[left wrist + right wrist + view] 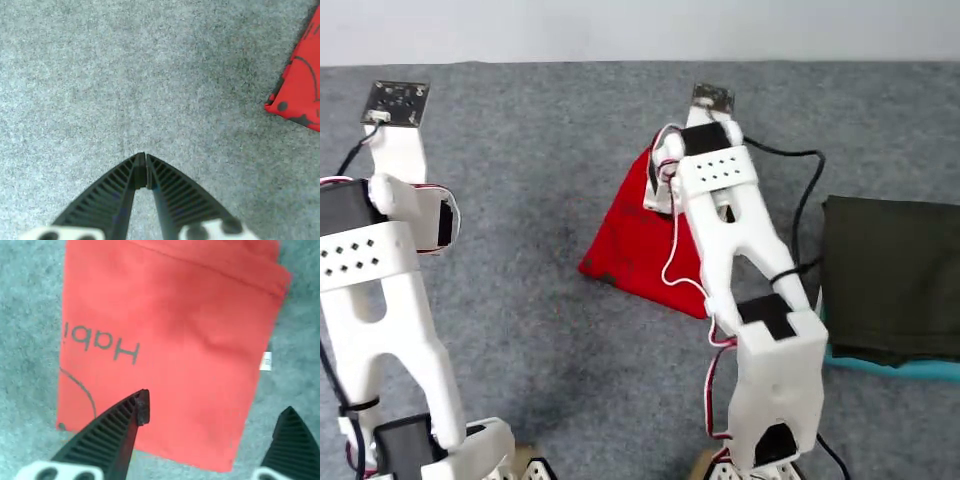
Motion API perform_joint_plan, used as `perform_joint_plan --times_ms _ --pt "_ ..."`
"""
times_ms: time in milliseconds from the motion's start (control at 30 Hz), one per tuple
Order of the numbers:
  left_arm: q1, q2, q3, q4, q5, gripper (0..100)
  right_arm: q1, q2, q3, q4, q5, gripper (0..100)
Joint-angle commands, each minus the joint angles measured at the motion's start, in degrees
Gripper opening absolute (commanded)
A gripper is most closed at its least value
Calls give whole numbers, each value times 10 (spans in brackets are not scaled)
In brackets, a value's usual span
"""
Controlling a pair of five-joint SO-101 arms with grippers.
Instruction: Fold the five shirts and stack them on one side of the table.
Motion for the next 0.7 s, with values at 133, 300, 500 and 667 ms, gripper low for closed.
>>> perform_joint_plan --times_ms 133,300,500,667 --pt "-2 -18 -1 9 -7 5 -2 109 -11 -63 -51 384" --pt "-2 -18 -1 9 -7 5 -4 174 -11 -79 -73 382" --pt "-2 -18 -1 9 -7 5 -1 182 -11 -58 -59 232" --pt "-2 -18 -1 9 -7 5 0 180 -12 -58 41 6"
